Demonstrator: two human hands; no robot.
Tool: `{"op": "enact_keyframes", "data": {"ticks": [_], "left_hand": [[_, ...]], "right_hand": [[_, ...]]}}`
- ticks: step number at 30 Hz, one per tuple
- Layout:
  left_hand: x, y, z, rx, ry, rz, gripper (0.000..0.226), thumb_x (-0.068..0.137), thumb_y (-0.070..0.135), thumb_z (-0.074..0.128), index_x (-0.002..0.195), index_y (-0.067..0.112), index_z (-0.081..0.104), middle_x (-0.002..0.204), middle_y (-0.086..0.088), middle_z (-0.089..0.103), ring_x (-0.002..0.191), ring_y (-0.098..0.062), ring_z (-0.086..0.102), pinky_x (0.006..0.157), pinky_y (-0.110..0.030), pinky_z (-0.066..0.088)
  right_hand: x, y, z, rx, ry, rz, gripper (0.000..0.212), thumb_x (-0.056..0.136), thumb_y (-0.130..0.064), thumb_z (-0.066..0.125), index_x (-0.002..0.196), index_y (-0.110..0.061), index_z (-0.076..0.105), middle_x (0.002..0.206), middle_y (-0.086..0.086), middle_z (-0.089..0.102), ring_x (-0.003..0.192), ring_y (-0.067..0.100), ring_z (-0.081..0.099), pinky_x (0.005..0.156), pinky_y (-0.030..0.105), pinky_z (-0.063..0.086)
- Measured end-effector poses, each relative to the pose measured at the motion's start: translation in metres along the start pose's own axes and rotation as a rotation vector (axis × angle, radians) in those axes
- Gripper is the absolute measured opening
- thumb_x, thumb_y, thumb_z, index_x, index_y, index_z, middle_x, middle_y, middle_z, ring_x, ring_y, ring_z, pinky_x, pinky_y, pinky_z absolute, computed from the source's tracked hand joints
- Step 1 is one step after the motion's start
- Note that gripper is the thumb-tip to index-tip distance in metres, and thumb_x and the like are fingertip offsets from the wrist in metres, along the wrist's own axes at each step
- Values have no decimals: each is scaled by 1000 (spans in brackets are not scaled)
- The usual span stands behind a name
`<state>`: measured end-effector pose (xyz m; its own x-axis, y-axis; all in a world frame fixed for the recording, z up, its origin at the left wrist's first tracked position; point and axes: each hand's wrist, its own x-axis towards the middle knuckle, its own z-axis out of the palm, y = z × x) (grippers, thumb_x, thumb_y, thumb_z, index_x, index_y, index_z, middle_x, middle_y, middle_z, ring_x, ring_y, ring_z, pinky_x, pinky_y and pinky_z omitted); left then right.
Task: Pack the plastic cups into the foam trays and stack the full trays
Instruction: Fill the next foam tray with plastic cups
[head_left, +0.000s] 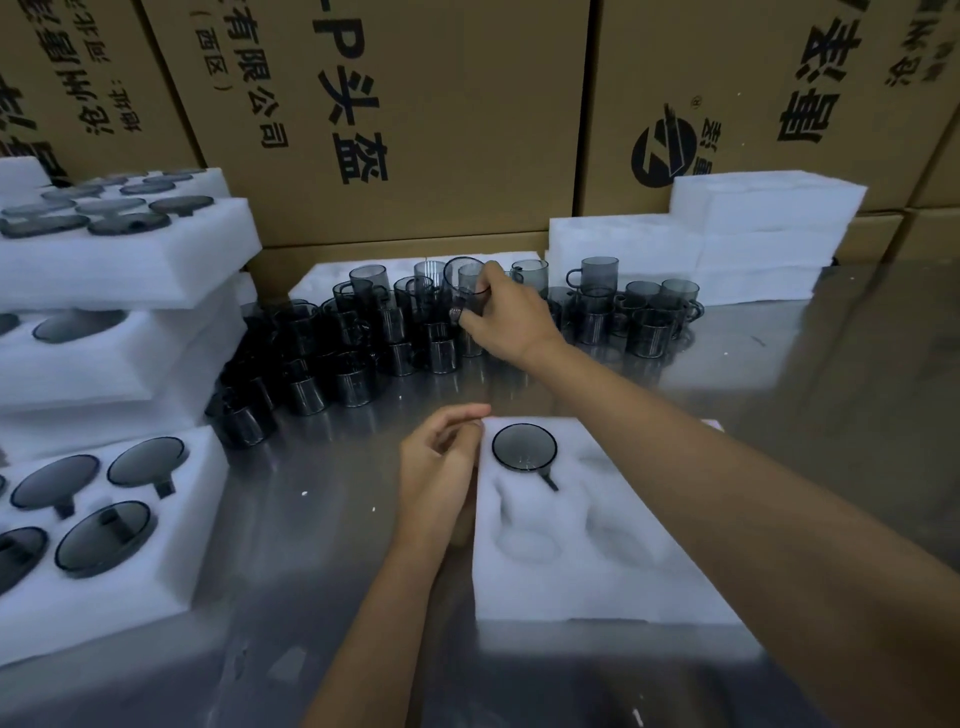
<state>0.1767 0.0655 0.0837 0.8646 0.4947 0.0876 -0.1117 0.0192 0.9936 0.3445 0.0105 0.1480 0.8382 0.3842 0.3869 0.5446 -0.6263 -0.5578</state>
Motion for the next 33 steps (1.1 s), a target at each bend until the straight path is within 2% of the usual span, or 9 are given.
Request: {"op": "enact_keyframes", "data": {"ticks": [4,7,10,13,16,19,23,28,33], "left_hand": [[-3,10,3,37,88,88,21,97,7,56,110,16,69,101,-2,73,95,-22,69,94,-47,54],[-7,23,5,178,65,309,39,96,7,58,131,24,55,122,11,61,106,4,58,101,-30,48],[-18,36,10,247,-133,403,67,92,12,67,145,42,38,141,28,47,126,13,43,97,-11,43],[-35,41,22,385,-253,522,78,89,11,71,149,44,34,146,22,47,136,2,40,111,-25,38],[-45,45,34,433,-206,586,69,83,11,76,141,36,48,134,15,59,126,-5,53,108,-29,42],[-41,52,42,438,-136,546,62,73,22,86,126,33,58,117,19,66,111,-1,59,94,-15,45],[-36,47,52,445,-179,482,60,63,22,92,111,28,57,106,17,69,102,-4,63,88,-33,52],[-34,36,54,515,-236,414,62,62,26,92,106,30,48,107,14,63,100,-4,58,75,-12,42],[-31,32,50,611,-288,283,57,66,33,90,109,33,51,116,14,62,114,-6,53,77,-5,34]], "right_hand": [[-51,-1,-46,-57,50,-131,30,91,-36,67,103,-16,48,81,4,67,79,27,62,73,42,53],[-101,2,-77,-52,75,-219,22,88,-22,66,102,-19,48,84,1,65,80,24,61,73,43,52],[-148,6,-94,-68,97,-258,24,86,-14,63,106,-20,50,92,-4,64,87,21,57,73,41,50],[-178,13,-100,-49,112,-266,29,87,-10,64,111,-23,53,101,-10,64,94,18,54,74,36,50],[-192,22,-104,51,101,-247,49,89,-2,57,126,-33,50,113,-17,64,102,11,58,84,32,51],[-200,27,-108,432,90,-116,73,89,15,40,138,-39,43,118,-8,69,105,8,67,89,19,49],[-201,38,-109,744,89,105,54,95,9,45,133,-29,49,113,-4,73,103,10,69,84,18,50],[-197,45,-105,759,101,264,37,98,-7,54,127,-27,62,93,-10,73,84,-1,67,82,17,52],[-199,46,-98,617,83,233,32,98,-11,57,123,-27,69,102,-8,74,94,0,67,83,9,47]]}}
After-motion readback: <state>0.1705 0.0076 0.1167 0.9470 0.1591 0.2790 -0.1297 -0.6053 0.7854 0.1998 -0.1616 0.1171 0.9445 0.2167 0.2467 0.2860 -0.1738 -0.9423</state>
